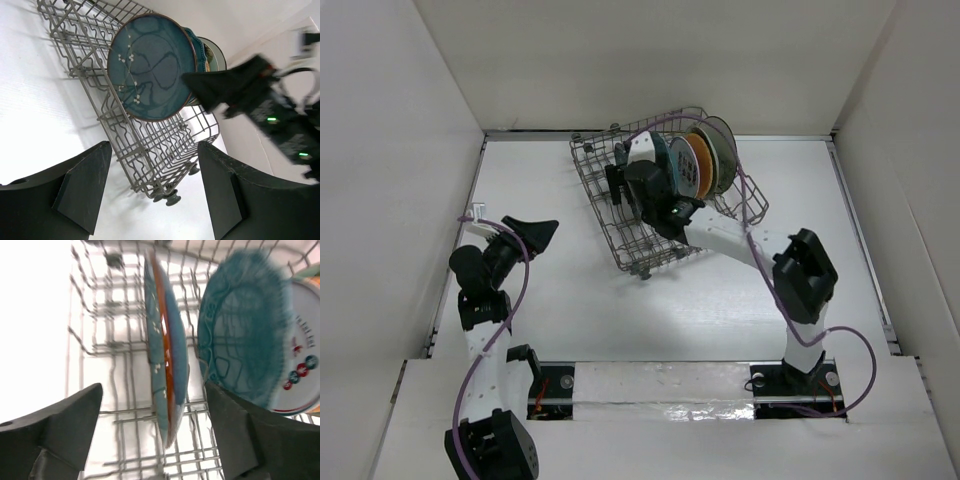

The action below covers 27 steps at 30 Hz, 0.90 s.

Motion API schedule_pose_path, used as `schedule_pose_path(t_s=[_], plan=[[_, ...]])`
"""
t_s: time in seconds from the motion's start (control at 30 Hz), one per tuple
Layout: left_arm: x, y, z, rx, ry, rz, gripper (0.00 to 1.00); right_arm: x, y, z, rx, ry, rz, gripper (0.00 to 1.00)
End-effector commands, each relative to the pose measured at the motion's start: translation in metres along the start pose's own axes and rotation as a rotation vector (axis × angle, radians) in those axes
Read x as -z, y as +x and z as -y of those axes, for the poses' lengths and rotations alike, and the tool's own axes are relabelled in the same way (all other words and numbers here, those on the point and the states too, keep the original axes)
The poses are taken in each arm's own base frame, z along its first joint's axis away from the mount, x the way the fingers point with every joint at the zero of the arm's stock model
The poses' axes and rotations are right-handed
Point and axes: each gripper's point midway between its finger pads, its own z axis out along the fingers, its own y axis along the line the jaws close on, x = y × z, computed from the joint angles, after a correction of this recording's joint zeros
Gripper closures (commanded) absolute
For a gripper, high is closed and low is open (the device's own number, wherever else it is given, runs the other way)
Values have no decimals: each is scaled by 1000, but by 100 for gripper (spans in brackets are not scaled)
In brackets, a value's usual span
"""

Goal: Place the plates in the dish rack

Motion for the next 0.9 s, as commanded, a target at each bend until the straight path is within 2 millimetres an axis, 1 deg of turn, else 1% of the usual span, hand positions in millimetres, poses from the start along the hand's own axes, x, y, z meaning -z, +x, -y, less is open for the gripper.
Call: schedule_pose_path(t_s=[0.0,0.03,0.07,0.1,0.13,0.17,0.2,0.23,0.27,0.3,0.33,0.37,0.4,0.43,0.47,0.5,0.53,0.57,0.6,0.63,0.67,0.7,0.77,0.8,0.87], plan=[[-3,-14,18,-65,57,13,33,41,-68,1,-107,-96,122,6],[-3,-14,18,-61,60,10,33,47,-73,2,-114,-108,130,0],[-3,-12,19,-61,67,1,32,58,-86,6,-137,-122,151,0],[-4,-12,18,-56,67,-3,32,64,-90,8,-147,-133,158,0],[-4,-11,18,-56,70,-9,32,68,-88,11,-149,-134,152,0],[-5,-10,19,-56,75,-14,32,74,-92,14,-161,-136,159,0],[-5,-11,19,-54,76,-18,31,87,-104,25,-183,-122,185,0],[-6,-10,18,-52,74,-20,31,96,-107,27,-196,-123,194,0],[-6,-10,19,-53,77,-23,31,101,-100,34,-206,-111,187,0],[-6,-11,19,-55,80,-23,31,122,-119,51,-250,-98,237,0],[-5,-11,21,-57,84,-23,31,136,-127,55,-284,-107,274,0],[-5,-11,22,-60,89,-22,30,142,-114,64,-297,-99,270,0],[-4,-14,28,-64,107,-11,30,154,-118,74,-326,-92,300,0],[-3,-13,34,-68,130,-13,30,188,-147,97,-412,-108,407,0],[-2,-14,40,-69,151,-14,30,202,-151,107,-449,-113,445,0],[1,-21,52,-78,183,7,30,208,-137,117,-456,-101,453,1],[2,-22,60,-86,204,10,30,239,-157,139,-529,-114,548,0],[3,-28,66,-97,209,30,30,250,-158,149,-552,-110,576,1],[6,-34,79,-118,233,46,30,255,-151,157,-562,-94,585,1],[7,-36,86,-129,245,50,30,265,-153,166,-583,-87,608,1],[8,-37,94,-138,259,49,30,281,-158,179,-609,-88,646,1],[10,-41,105,-156,283,56,30,286,-158,184,-616,-82,658,1],[12,-36,122,-182,334,32,31,290,-155,191,-620,-74,669,1],[13,-37,130,-189,341,20,31,287,-152,192,-615,-66,660,1],[13,-36,138,-236,342,12,31,283,-149,188,-606,-70,632,1]])
